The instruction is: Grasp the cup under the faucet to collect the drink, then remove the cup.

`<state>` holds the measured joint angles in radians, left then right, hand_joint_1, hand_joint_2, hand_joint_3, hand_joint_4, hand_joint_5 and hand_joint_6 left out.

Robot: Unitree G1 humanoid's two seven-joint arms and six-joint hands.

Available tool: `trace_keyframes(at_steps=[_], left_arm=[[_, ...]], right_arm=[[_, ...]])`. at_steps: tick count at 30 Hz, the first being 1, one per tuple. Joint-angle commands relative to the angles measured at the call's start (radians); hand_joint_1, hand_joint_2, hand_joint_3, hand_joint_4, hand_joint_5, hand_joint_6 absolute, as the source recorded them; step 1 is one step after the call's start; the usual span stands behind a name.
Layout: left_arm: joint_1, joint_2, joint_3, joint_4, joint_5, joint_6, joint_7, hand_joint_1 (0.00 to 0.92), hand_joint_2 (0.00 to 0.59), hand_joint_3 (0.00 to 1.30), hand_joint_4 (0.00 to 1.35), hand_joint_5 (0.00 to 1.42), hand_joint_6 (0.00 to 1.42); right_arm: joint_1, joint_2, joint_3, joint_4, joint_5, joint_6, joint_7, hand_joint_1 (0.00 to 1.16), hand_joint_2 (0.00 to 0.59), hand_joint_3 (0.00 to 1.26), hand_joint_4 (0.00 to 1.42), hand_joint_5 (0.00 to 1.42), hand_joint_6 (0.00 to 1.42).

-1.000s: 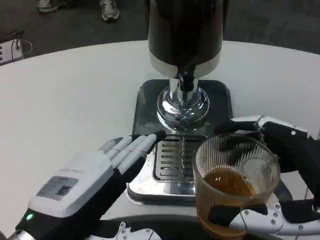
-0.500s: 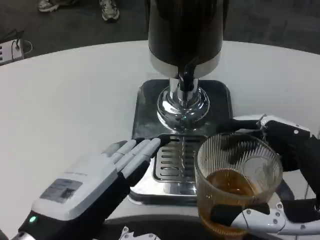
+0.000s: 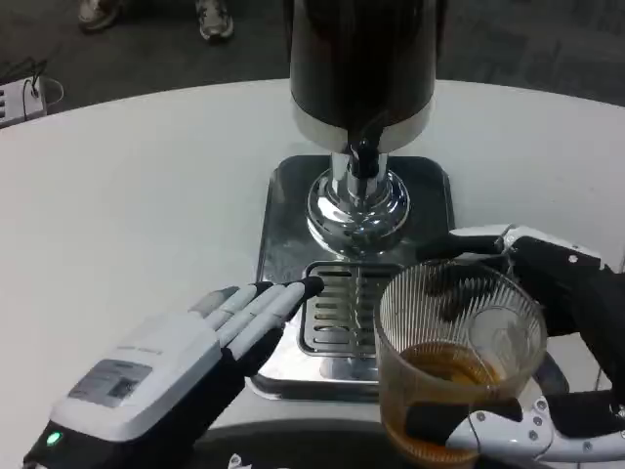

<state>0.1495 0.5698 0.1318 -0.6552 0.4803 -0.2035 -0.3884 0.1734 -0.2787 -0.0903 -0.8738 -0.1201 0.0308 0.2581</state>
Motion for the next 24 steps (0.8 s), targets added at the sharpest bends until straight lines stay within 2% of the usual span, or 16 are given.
trace_keyframes(at_steps=[1,24], left_arm=[[0.017,0.007,0.009,-0.017,-0.010,0.004,-0.014,0.000,0.070,0.00,0.00,0.00,0.00],[0.047,0.008,0.030,-0.022,-0.033,-0.002,-0.010,0.000,0.070,0.00,0.00,0.00,0.00]], right_arm=[[0.009,0.012,0.006,-0.037,0.010,-0.049,-0.014,0.95,0.193,1.04,1.26,1.42,1.42],[0.024,0.017,0.019,-0.060,0.000,-0.040,-0.014,0.93,0.183,1.04,1.26,1.42,1.42]])
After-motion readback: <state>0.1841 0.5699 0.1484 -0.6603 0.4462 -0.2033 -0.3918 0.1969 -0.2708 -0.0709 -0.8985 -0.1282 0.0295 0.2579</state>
